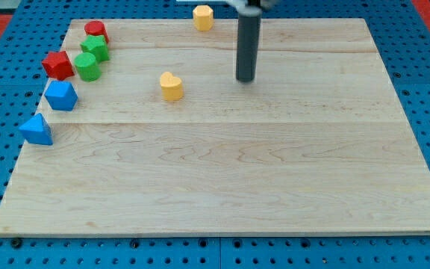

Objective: Put the heart diagonal to the hexagon

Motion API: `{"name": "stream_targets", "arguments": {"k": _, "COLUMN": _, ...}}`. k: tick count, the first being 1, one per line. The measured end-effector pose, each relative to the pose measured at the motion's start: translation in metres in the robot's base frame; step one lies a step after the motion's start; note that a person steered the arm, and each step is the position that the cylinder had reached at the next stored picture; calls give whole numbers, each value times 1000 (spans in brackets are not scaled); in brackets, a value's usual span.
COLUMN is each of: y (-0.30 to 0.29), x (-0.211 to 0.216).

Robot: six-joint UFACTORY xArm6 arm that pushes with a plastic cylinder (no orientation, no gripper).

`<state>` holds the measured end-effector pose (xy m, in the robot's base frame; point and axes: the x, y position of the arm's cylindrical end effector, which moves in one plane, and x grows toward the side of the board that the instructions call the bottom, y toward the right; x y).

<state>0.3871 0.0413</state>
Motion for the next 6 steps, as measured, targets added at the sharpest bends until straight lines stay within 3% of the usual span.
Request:
{"name": "stream_targets", "arguments": {"k": 1, "y": -91, "x": 17}}
{"name": "stream_targets", "arguments": {"k": 2, "y": -116, "x": 11}}
{"name": "stream_targets", "arguments": {"k": 3, "y": -125, "x": -15}}
{"name": "stream_targets", "arguments": {"k": 4, "y": -96, "x": -86}}
{"name": "stream_targets", "arguments": {"k": 5, "y": -83, "x": -125}}
{"name": "stream_targets", "arguments": {"k": 6, "y": -53, "x": -78}}
